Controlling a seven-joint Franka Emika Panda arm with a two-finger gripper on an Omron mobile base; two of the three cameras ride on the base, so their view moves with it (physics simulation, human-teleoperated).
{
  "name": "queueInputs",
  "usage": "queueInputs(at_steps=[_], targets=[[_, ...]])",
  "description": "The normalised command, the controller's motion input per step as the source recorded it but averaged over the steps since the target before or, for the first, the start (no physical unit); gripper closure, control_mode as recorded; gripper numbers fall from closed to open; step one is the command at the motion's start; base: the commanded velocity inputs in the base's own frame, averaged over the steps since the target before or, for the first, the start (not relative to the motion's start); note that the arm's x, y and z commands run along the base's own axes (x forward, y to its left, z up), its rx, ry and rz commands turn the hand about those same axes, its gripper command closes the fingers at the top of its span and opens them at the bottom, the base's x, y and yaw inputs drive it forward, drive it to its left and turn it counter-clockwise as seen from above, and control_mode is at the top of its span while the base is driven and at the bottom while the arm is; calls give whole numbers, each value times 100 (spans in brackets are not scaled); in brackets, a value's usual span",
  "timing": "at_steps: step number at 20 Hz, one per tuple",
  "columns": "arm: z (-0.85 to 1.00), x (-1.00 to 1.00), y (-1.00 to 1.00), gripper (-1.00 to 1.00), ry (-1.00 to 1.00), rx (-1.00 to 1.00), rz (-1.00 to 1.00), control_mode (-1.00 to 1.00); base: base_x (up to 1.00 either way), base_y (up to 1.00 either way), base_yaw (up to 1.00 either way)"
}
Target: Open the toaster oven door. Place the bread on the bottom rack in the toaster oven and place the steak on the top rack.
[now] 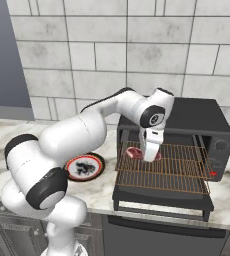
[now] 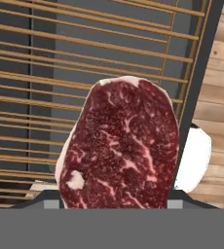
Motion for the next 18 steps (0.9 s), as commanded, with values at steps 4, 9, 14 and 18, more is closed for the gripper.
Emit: queueInputs(at_steps=[4,9,14,18], targets=[[-12,23,-26,100,0,2,0,-100,0,0,0],[-15,14,-32,100,0,0,0,-100,0,0,0],[-19,1,-33,100,0,2,-1,-100,0,0,0],[-3,8,-25,100,-4,9,-7,-100,0,0,0]])
